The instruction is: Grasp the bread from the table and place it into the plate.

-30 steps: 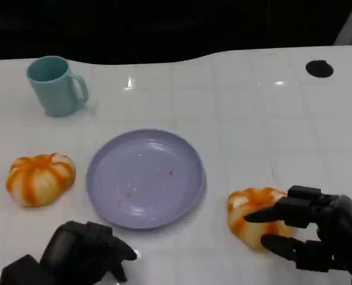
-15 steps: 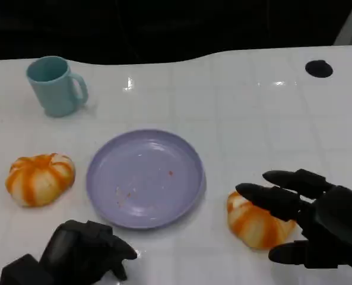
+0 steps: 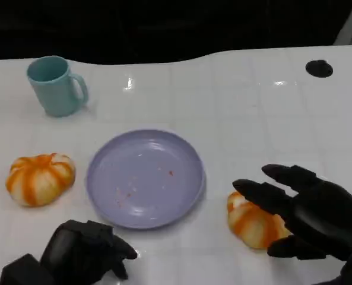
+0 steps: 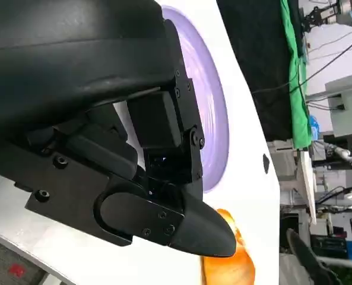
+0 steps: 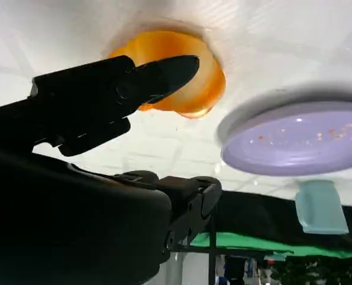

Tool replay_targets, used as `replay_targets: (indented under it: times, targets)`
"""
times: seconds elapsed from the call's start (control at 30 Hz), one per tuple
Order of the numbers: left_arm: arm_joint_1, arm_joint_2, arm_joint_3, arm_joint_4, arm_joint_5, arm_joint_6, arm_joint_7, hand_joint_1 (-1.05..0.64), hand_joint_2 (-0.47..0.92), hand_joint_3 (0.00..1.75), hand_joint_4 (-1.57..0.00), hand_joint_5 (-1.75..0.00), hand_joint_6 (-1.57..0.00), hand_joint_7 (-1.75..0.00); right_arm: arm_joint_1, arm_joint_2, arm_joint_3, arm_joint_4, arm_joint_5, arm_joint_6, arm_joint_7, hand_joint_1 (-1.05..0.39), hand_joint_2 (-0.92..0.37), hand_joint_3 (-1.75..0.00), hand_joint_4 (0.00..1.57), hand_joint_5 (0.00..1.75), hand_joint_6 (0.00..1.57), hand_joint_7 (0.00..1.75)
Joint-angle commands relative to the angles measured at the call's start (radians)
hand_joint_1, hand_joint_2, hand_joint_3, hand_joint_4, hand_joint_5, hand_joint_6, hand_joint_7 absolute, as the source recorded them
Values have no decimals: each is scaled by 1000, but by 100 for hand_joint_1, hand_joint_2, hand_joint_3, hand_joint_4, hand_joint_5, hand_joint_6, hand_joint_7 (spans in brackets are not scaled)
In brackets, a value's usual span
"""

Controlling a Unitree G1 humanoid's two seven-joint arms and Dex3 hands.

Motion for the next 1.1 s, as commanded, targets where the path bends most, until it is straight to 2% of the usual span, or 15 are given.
replay_targets:
  times: [0.03,0.43,0.6,0.63,0.67,0.7,0.73,0.77,0.8,0.83,0.87,0.9,1.0,1.1]
  targets:
    - [9,10,1,-15,4,0,9,-105,92,14,-127,-109,-146,-44,-43,-14,36,89,-8,14,-38,-60,-89,-1,13,13,23,1]
    - [28,2,-5,-49,9,8,18,-105,92,14,-127,-110,-146,-45,-143,-17,139,265,-46,71,-55,-61,-92,-11,11,9,21,0]
    - [29,3,-8,-48,14,-1,20,-105,92,14,-126,-110,-145,-45,-183,-8,165,344,-27,57,-102,-54,-92,-17,24,14,33,5]
    - [29,3,-9,-46,16,-4,20,-105,92,14,-126,-110,-145,-45,-191,0,163,364,-9,46,-122,-46,-92,-20,49,28,52,10]
    - [28,3,-9,-45,17,-8,21,-105,92,15,-125,-110,-145,-45,-198,8,161,383,9,35,-141,-40,-92,-26,66,56,73,10]
    - [27,4,-9,-42,20,-13,23,-105,92,15,-125,-110,-144,-45,-207,16,161,401,24,30,-150,-37,-92,-31,69,84,85,9]
    - [26,4,-9,-41,21,-15,23,-105,92,15,-125,-110,-144,-45,-215,20,164,412,33,30,-156,-34,-92,-43,78,112,101,13]
    - [26,5,-9,-41,22,-14,24,-105,92,15,-125,-110,-144,-45,-221,24,166,422,38,28,-169,-31,-92,-50,80,142,112,18]
    - [25,5,-9,-40,22,-11,24,-105,92,15,-125,-110,-144,-45,-226,29,169,430,41,25,-189,-30,-92,-52,79,158,117,21]
    - [24,5,-8,-39,21,-8,24,-105,92,15,-125,-110,-144,-45,-229,33,172,437,42,23,-208,-29,-92,-50,77,166,109,46]
    - [24,5,-7,-39,20,-5,25,-105,92,15,-125,-110,-144,-46,-232,37,175,443,43,21,-224,-29,-91,-54,77,171,92,85]
    - [24,6,-7,-40,22,-1,27,-105,92,15,-125,-111,-145,-46,-236,41,178,451,43,18,-245,-29,-90,-56,77,173,86,100]
    - [23,7,-8,-36,25,-4,29,-105,92,15,-126,-111,-145,-46,-243,55,180,479,51,-1,-314,-28,-87,-59,77,174,79,114]
    - [22,5,-7,-33,26,-3,30,-105,92,15,-125,-111,-145,-46,-249,73,173,515,62,-25,-403,-26,-71,-78,79,175,74,135]
